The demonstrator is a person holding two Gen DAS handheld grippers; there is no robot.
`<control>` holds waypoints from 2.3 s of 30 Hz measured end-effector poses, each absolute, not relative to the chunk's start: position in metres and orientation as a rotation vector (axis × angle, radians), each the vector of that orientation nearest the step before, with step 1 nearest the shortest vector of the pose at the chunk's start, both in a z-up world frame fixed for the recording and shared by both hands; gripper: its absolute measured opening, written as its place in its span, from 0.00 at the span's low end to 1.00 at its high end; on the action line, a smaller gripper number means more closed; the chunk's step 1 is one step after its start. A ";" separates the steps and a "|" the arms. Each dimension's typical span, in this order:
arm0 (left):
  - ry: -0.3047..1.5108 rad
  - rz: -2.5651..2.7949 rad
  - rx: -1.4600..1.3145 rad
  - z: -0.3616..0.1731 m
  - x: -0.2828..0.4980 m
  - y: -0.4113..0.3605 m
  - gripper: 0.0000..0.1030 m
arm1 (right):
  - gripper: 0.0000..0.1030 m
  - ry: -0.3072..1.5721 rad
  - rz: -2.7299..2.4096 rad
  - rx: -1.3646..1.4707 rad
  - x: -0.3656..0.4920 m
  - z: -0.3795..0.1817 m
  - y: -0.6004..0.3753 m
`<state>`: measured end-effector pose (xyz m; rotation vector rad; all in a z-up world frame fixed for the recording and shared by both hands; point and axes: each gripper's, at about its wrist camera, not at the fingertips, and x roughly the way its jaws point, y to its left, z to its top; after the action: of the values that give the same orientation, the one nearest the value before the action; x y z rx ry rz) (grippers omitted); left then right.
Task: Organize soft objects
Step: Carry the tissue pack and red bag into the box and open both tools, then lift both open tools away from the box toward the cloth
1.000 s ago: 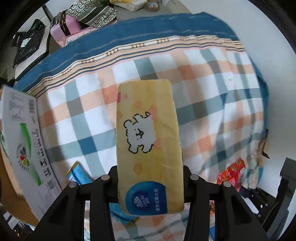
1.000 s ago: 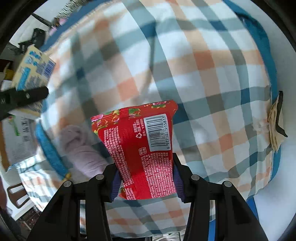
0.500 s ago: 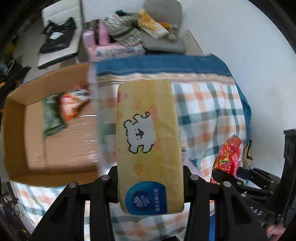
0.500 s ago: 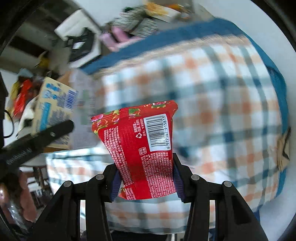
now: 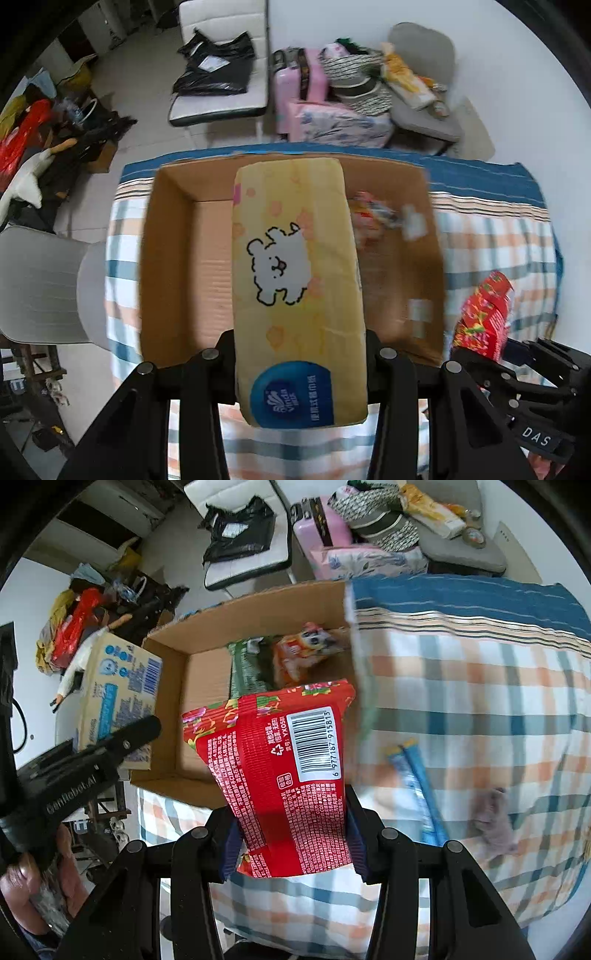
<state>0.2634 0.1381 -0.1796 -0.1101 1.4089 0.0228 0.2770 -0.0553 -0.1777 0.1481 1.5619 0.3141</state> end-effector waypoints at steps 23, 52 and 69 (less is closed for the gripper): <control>1.670 0.029 -0.112 -0.315 0.379 0.201 0.43 | 0.50 1.763 0.128 0.066 0.327 -0.302 0.013; 1.330 0.045 -0.077 -0.169 0.254 0.194 0.95 | 1.00 1.521 0.159 -0.056 0.265 -0.205 0.017; 1.204 0.032 -0.095 -0.100 0.185 0.141 0.95 | 1.00 1.329 0.200 0.025 0.208 -0.122 -0.030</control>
<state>0.1849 0.1411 -0.1003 -0.0945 1.2036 0.0317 0.2079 -0.0301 -0.1223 0.0250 1.3285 0.2001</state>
